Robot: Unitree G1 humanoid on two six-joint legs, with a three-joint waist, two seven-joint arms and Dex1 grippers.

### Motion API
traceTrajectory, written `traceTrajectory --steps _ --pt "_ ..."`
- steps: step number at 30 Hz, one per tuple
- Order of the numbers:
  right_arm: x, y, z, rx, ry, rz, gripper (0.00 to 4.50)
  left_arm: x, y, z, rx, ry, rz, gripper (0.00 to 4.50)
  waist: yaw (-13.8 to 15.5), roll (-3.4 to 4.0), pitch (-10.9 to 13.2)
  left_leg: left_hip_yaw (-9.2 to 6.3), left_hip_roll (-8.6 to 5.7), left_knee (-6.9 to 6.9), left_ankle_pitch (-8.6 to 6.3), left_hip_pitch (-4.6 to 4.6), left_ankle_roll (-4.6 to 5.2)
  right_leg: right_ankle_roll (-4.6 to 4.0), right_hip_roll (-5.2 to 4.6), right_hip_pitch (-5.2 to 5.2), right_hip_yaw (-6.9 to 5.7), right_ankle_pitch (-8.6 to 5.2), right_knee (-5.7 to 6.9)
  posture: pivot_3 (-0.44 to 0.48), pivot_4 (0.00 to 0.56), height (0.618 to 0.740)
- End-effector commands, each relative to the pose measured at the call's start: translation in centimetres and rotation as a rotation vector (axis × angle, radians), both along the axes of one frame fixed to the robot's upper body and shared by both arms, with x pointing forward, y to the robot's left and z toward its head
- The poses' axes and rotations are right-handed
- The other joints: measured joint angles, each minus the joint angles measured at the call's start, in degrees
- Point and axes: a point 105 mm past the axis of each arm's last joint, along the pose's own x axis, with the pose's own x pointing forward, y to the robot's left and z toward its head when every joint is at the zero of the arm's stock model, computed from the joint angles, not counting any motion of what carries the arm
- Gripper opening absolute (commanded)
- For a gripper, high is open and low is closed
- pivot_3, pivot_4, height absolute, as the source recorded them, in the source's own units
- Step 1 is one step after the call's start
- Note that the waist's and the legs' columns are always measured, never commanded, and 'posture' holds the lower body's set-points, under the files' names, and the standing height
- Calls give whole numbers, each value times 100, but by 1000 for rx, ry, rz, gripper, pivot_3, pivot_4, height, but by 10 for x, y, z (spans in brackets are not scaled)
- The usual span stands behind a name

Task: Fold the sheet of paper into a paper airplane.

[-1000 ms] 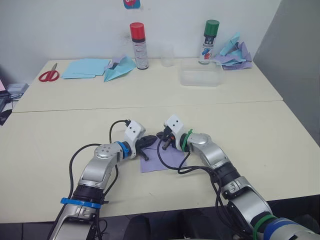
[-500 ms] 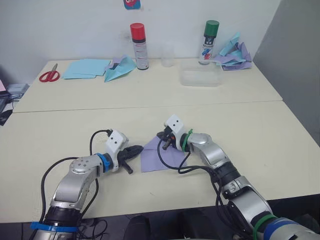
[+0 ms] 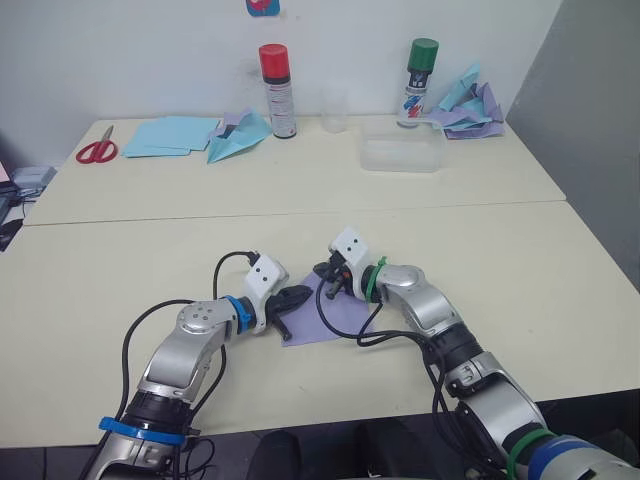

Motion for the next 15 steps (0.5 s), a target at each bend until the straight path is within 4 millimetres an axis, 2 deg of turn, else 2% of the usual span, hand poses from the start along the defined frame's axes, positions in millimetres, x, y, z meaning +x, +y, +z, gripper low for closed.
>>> traceTrajectory --steps 1,8,11,15 --pt "-2 -2 11 42 -21 5 0 -2 4 20 -49 -54 -12 13 -1 0 0 0 0 0 0 0 0 0 0 0 0 0 0 0 150 740" --pt "-4 -11 17 61 -27 -12 0 -20 15 31 52 -104 -110 13 0 3 24 -1 1 -1 0 -1 0 0 0 -2 -1 0 -1 0 150 740" --pt "-8 -18 17 51 -22 -2 0 -26 13 28 88 -107 -148 13 2 4 25 1 0 0 0 -2 0 0 -5 -2 0 -1 -3 0 150 740" --pt "-16 -21 10 27 -2 14 0 -24 11 18 155 -127 -147 13 6 3 27 2 -2 0 0 -2 0 0 -9 -1 1 -1 -3 0 150 740"
